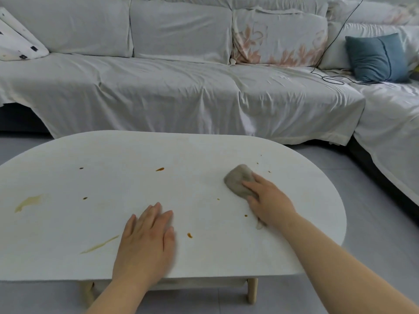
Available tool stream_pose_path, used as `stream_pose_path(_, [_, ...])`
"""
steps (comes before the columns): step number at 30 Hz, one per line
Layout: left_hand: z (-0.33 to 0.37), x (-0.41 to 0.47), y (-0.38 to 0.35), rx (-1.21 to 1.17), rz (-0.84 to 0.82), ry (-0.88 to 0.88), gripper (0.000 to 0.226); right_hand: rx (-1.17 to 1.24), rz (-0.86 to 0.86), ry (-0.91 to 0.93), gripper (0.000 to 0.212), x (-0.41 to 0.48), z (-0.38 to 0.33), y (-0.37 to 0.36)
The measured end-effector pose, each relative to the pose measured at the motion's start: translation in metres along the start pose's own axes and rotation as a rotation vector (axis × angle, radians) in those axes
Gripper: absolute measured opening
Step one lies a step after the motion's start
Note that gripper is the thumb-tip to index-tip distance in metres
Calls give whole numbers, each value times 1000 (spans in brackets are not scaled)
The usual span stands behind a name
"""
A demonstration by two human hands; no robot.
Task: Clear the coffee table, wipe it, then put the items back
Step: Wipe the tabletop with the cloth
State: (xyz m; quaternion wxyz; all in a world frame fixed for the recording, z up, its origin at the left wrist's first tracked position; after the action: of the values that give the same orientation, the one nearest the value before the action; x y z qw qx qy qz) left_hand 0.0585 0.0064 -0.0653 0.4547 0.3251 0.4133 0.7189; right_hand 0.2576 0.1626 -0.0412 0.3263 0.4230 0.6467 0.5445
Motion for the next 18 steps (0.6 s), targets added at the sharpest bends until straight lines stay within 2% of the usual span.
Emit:
stream_pose_path(3, [-3,1,-2,6,7,-5,54,-90,91,-184,42,24,43,14])
stream_pose_path(6, [-3,1,-3,-7,2,10,85,-116,69,-526,42,46,88,26])
stream_pose_path(9, [-3,1,-2,-16,7,22,90,-88,50,-631,45,78,76,21])
stream_pose_path(12, [-2,0,0,-42,9,21,87,-29,108,-481,48,115,25,5])
stream_pose_path(16, [-1,1,3,-60,40,21,65,113,74,-5,37,134,-66,-14])
stream_pose_path(18, [0,3,6,-47,44,-2,55,124,53,152,33,133,-82,-16])
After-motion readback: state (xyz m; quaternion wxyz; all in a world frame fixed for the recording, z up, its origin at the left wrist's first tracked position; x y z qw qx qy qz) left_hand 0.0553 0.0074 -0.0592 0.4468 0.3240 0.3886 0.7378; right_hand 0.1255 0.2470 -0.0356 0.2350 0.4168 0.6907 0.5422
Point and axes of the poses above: each hand's wrist, its own x-axis towards the middle knuckle, its own y-axis out of the back of the hand, z = x × y, the point moved 1 cm from there along x, towards the middle knuckle, and after that the axes turned 9 degrees about -x, right-handed, at the moved point
